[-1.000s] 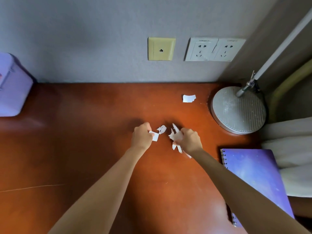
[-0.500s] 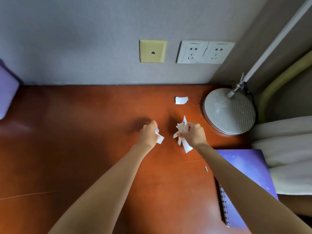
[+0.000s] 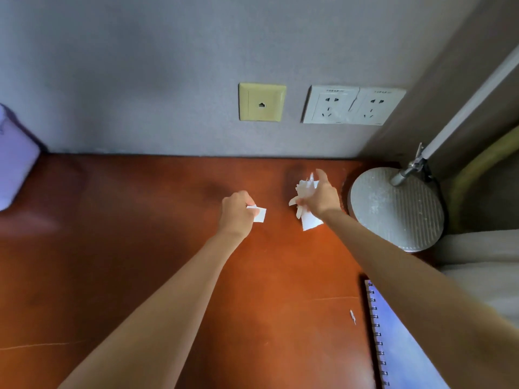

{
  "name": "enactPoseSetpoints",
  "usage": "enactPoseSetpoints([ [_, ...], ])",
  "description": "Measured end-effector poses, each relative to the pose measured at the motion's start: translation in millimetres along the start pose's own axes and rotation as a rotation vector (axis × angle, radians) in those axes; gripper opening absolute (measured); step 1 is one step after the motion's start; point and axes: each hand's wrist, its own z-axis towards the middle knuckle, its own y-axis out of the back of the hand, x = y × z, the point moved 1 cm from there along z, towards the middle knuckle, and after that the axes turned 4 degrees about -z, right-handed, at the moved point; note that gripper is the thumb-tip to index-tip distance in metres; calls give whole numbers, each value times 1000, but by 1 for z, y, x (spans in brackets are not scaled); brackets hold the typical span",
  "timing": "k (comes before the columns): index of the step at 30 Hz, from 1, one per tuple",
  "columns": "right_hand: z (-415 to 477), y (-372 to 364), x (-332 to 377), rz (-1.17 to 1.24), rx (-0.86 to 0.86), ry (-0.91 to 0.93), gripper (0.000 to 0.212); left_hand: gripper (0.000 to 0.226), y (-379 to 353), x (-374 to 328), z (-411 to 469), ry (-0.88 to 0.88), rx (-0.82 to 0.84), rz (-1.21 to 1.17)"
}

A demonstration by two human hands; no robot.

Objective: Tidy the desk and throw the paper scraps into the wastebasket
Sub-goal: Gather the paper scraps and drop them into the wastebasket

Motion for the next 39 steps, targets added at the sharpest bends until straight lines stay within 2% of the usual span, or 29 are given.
enactPoseSetpoints([
  [3,25,-2,8,-86,74,-58,75,11,7,1,12,9,-30,26],
  [8,35,-5,10,-128,26,-85,49,7,-1,8,6,19,19,-20],
  [14,20,-5,-3,-9,61,-120,42,9,-5,5,-12,60,9,-102],
  [19,-22,-6,-12,89,129,-168,25,5,12,-3,-42,152,-115,-327],
  [21,-38,-7,-12,147,137,-165,13,5,20,-3,-53,173,-148,-368],
  [28,-133,-43,42,384,323,-1,8,6,89,42,-123,254,-364,-506],
  [31,-180,-66,71,463,405,59,16,15,129,74,-160,281,-456,-564],
  [33,-216,-87,93,470,444,123,14,10,157,99,-187,303,-515,-579],
  [36,-275,-129,129,458,514,207,24,6,203,141,-229,306,-605,-569],
  [39,-346,-187,165,435,590,264,21,5,256,201,-274,323,-697,-560],
])
